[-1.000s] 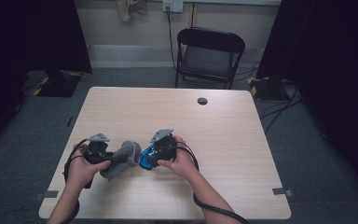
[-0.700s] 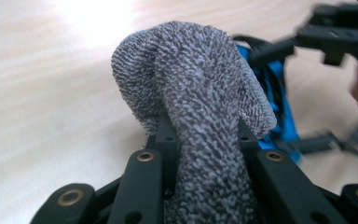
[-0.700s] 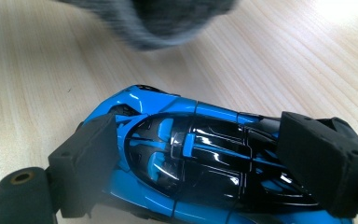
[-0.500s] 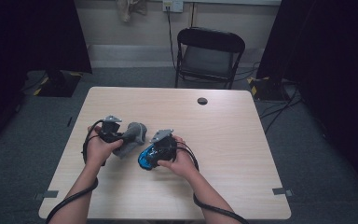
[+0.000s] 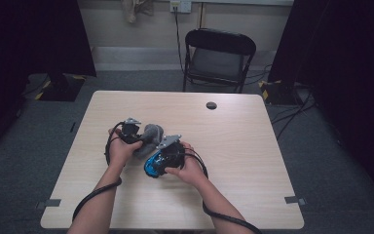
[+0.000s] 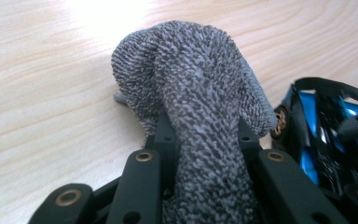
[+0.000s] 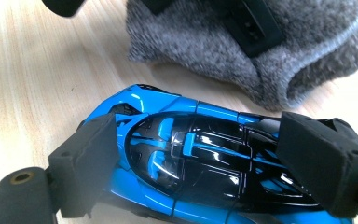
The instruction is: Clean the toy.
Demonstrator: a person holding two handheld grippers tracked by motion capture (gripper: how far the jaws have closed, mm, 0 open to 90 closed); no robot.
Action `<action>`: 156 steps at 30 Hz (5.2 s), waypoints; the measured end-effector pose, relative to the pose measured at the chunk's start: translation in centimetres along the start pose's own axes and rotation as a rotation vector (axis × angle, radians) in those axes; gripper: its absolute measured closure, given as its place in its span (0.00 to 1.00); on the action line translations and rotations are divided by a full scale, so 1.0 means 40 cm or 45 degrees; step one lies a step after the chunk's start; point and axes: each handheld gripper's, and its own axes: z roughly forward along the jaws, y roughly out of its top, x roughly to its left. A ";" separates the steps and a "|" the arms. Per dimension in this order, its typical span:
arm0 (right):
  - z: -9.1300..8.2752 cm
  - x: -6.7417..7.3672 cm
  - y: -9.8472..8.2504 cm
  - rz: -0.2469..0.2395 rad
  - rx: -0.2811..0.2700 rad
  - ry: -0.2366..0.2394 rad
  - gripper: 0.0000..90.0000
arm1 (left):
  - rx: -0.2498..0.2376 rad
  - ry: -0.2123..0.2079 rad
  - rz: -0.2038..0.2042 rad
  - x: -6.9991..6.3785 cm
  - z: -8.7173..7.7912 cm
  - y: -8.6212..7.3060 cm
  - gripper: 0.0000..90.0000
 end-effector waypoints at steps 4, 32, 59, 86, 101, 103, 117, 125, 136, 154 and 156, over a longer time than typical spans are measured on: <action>0.000 0.000 0.001 0.002 0.007 0.004 0.14 | -0.004 0.000 -0.008 -0.009 0.015 0.004 0.78; 0.000 -0.002 0.003 -0.002 0.014 0.008 0.14 | 0.065 -0.017 -0.050 -0.043 0.049 0.017 0.79; 0.000 -0.001 -0.001 0.000 -0.003 0.008 0.15 | 0.086 -0.166 0.007 -0.045 0.013 -0.023 0.80; 0.001 0.005 0.000 0.004 -0.002 0.002 0.15 | 0.100 -0.178 -0.025 -0.034 -0.041 -0.068 0.80; 0.001 0.010 0.002 0.001 -0.003 0.005 0.15 | 0.109 -0.154 -0.041 -0.030 -0.081 -0.098 0.80; 0.001 0.010 0.002 0.000 -0.004 0.007 0.15 | 0.118 -0.160 -0.044 -0.028 -0.088 -0.102 0.80; 0.001 0.012 0.003 -0.001 0.001 0.008 0.15 | 0.154 -0.184 -0.031 -0.019 -0.136 -0.135 0.80; 0.001 0.012 0.001 -0.004 -0.007 0.009 0.15 | 0.172 -0.186 -0.025 -0.016 -0.170 -0.154 0.80; 0.002 0.014 -0.001 -0.001 -0.018 0.000 0.15 | 0.082 -0.117 -0.019 0.014 -0.206 -0.116 0.80; 0.002 0.014 0.000 -0.002 -0.014 0.002 0.15 | -0.001 -0.053 -0.014 0.000 -0.102 -0.006 0.80; 0.002 0.014 -0.001 -0.002 -0.017 0.002 0.15 | 0.004 -0.052 -0.015 -0.003 -0.091 0.001 0.80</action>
